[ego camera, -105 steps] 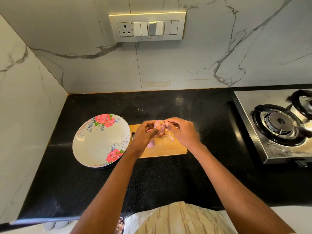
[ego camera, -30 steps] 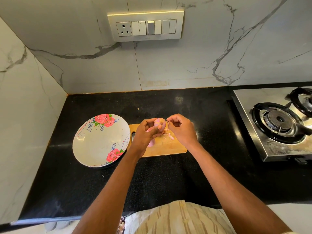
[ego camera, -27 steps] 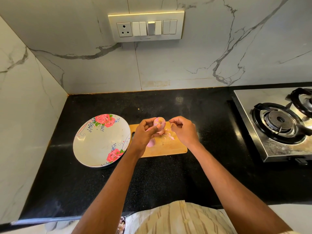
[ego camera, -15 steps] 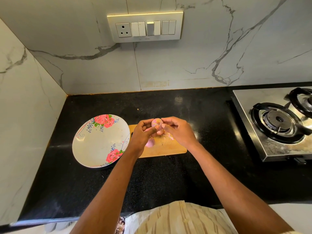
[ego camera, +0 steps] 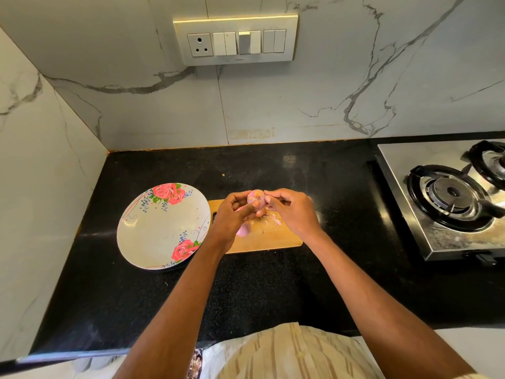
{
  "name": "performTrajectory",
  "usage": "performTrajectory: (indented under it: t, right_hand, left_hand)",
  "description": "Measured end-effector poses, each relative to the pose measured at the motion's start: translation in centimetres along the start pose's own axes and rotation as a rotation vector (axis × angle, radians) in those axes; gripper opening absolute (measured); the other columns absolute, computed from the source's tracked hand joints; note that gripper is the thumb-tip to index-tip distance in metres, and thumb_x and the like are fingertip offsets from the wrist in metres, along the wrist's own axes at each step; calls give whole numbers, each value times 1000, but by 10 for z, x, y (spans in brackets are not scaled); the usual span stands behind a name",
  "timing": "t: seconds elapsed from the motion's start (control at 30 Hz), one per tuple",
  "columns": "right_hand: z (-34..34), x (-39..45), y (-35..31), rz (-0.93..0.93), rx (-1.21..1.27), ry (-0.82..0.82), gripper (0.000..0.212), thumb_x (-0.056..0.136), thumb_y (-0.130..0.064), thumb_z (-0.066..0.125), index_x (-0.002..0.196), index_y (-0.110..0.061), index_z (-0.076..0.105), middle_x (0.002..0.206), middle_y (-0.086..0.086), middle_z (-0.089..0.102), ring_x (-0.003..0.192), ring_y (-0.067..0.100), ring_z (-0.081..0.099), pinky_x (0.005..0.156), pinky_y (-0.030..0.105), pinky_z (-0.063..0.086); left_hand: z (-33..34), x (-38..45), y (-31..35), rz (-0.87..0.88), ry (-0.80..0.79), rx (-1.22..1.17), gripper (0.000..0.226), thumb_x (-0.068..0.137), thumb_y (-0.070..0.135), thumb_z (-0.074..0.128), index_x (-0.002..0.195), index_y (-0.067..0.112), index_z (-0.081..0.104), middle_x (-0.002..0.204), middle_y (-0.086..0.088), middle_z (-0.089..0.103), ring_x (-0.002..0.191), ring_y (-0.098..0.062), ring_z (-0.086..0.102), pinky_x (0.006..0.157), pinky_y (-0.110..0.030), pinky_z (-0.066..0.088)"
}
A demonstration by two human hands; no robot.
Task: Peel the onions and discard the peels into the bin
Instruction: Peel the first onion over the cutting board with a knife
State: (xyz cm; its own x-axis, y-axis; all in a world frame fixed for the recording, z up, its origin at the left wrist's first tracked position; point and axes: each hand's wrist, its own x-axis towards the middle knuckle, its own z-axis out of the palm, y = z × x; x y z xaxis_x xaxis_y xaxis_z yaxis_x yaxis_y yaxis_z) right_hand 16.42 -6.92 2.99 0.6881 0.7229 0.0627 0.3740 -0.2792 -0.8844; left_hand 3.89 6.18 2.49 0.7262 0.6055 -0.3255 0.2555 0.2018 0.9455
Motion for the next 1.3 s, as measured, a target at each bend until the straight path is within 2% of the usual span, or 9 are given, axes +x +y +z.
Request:
performTrajectory:
  t: [0.27,0.47,0.6,0.73,0.87,1.03,1.1,1.2,1.3]
  right_hand:
    - [7,-3,-4,18,-41,45,16,96,-26,70,110,-22,78,99,-13,75,91,-6,67,75,6,50]
    - [9,-2,-8,29,20,79,10,92,-19,74,101,-23,75,93,-15,73,90,-4,67,77,11,54]
    - [9,0,-11,66,42,95,18,89,-17,77,101,-25,67,89,-12,73,85,-2,69,74,15,56]
    - [7,1,-12,79,1,98,22,87,-20,79,103,-24,65,90,-12,72,84,2,69,73,18,57]
    - [4,3,-9,84,-23,107,19,87,-19,79,100,-26,66,90,-13,70,84,0,68,72,13,55]
    - [-4,3,1,108,-56,98,17,94,-14,69,96,-32,70,90,-20,68,86,-8,64,70,5,47]
    - [-4,4,2,126,-31,55,20,98,-14,63,99,-32,70,92,-16,71,86,-1,68,73,10,53]
    - [-2,4,1,127,-8,-2,20,101,-14,59,105,-30,70,91,-11,73,81,2,71,76,22,59]
    - [-1,3,-4,72,-34,-30,18,97,-19,67,111,-31,70,104,-16,71,95,-3,66,77,9,50]
  left_hand:
    - [0,-1,-3,-18,19,-14,54,69,48,79,117,32,59,120,9,69,112,-12,66,97,-31,53]
    - [0,-1,-6,-8,69,18,49,80,40,83,123,27,61,119,9,70,110,-10,66,88,-23,51]
    - [3,-1,-1,-12,88,46,44,81,38,82,118,30,59,120,9,68,110,-8,64,80,-18,47]
    - [5,-3,-1,-13,70,17,51,78,40,82,121,26,60,121,5,69,111,-12,65,83,-20,50]
    - [4,-4,-1,-28,7,-65,53,73,41,80,120,27,59,127,0,68,115,-17,67,97,-33,56]
    - [-2,-4,1,-30,-35,-121,49,90,34,72,133,20,55,127,-1,68,107,-14,72,87,-25,59]
    - [-4,-4,1,-31,-31,-96,57,86,42,71,136,21,53,130,-1,67,110,-16,71,95,-30,57]
    - [-3,-4,2,-36,-26,-80,53,87,41,71,134,23,54,130,1,66,109,-14,71,93,-27,58]
    - [-1,-2,0,-39,-22,-41,58,80,45,75,132,26,54,133,1,64,115,-16,67,99,-32,56]
